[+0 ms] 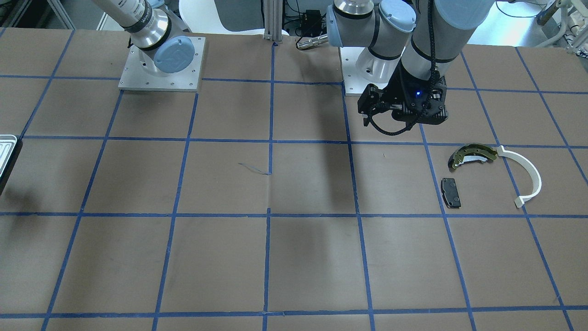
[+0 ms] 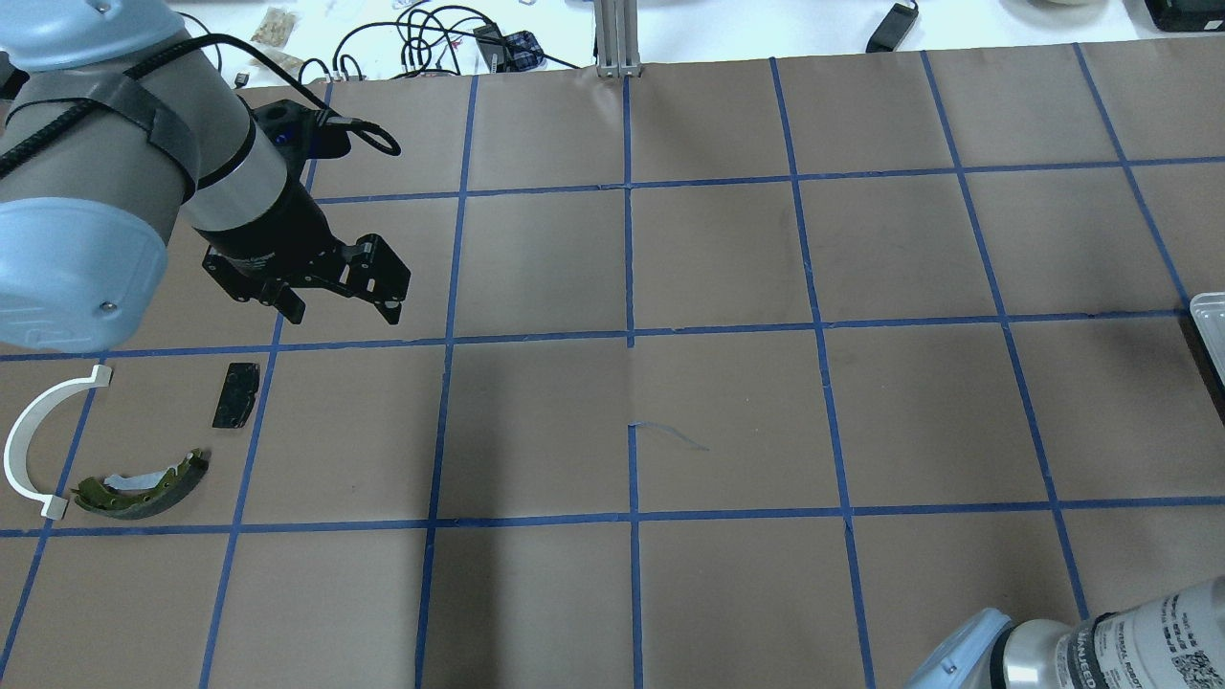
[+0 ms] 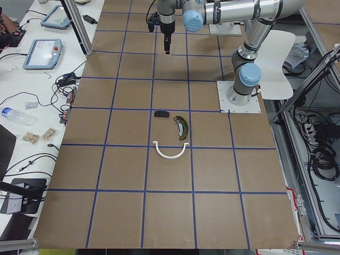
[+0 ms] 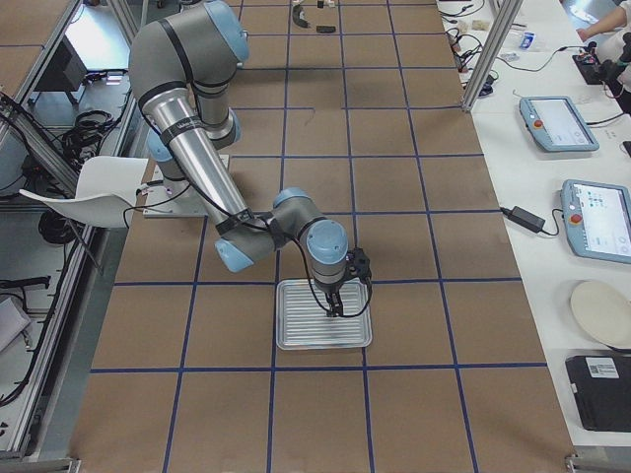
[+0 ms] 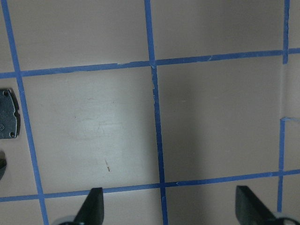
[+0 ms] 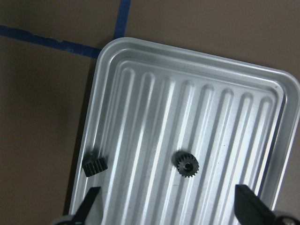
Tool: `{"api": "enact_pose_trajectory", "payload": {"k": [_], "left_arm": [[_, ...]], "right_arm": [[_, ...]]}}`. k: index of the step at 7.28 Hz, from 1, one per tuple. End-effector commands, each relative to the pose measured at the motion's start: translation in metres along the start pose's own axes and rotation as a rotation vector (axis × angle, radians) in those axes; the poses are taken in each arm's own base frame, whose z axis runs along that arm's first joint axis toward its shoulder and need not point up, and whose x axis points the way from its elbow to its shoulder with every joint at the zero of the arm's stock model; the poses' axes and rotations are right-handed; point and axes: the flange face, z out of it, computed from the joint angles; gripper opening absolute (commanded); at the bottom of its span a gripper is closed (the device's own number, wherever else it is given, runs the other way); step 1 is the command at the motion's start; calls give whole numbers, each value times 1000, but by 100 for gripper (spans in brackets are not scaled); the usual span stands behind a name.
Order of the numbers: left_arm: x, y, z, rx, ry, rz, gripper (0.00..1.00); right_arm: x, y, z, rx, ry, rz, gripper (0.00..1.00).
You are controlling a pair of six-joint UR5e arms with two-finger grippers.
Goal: Place bearing gear from tray to pile
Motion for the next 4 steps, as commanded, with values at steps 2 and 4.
{"api": "enact_pose_trajectory", "payload": {"k": [2, 4], "left_arm": [[0, 0, 0, 0, 0, 0, 100], [0, 0, 0, 0, 0, 2, 100]], "right_arm": [[13, -1, 35, -10, -22, -40, 83], [18, -2, 43, -7, -3, -43, 70]]}}
